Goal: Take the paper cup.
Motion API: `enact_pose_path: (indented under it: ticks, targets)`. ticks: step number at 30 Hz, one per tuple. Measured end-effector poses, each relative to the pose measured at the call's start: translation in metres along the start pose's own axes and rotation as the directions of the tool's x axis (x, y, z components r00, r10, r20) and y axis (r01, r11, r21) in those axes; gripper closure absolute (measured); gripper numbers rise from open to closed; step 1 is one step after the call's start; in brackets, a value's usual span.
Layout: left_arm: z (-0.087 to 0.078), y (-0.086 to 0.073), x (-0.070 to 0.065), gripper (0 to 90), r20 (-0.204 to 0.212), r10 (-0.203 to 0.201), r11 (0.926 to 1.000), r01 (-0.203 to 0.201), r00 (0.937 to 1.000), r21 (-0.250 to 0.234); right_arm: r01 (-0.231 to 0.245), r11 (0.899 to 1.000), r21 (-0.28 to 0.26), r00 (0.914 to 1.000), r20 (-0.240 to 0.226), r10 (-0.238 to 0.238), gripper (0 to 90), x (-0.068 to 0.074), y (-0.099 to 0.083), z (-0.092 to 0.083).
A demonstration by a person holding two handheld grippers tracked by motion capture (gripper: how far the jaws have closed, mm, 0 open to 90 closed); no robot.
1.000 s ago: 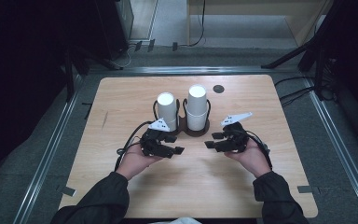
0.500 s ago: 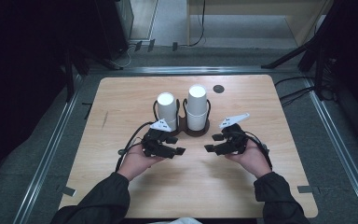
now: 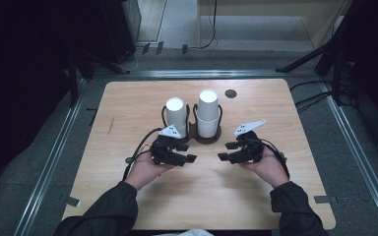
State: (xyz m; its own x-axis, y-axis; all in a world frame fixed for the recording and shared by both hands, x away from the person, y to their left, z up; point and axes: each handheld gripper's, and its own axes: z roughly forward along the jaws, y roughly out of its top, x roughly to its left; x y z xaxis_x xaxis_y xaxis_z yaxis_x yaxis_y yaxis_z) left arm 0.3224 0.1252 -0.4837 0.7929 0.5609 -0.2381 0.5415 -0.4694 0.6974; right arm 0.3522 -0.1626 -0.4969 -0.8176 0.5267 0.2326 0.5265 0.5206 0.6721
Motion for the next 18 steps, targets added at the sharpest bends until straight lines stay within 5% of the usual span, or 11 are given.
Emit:
enact_pose_path:
  ticks: [10, 18]
  targets:
    - [0.002, 0.003, -0.002, 49.8, -0.034, -0.018, 0.9993, 0.016, 0.9993, -0.034, 0.000, 1.000, -0.013, 0.9999, 0.013, 0.000, 40.5, -0.002, -0.003, -0.006]
    - [0.005, 0.013, -0.014, 58.8, -0.112, -0.013, 0.9965, 0.003, 0.9937, -0.083, 0.001, 0.999, -0.032, 0.9995, 0.032, 0.000, 38.7, -0.008, 0.000, -0.018]
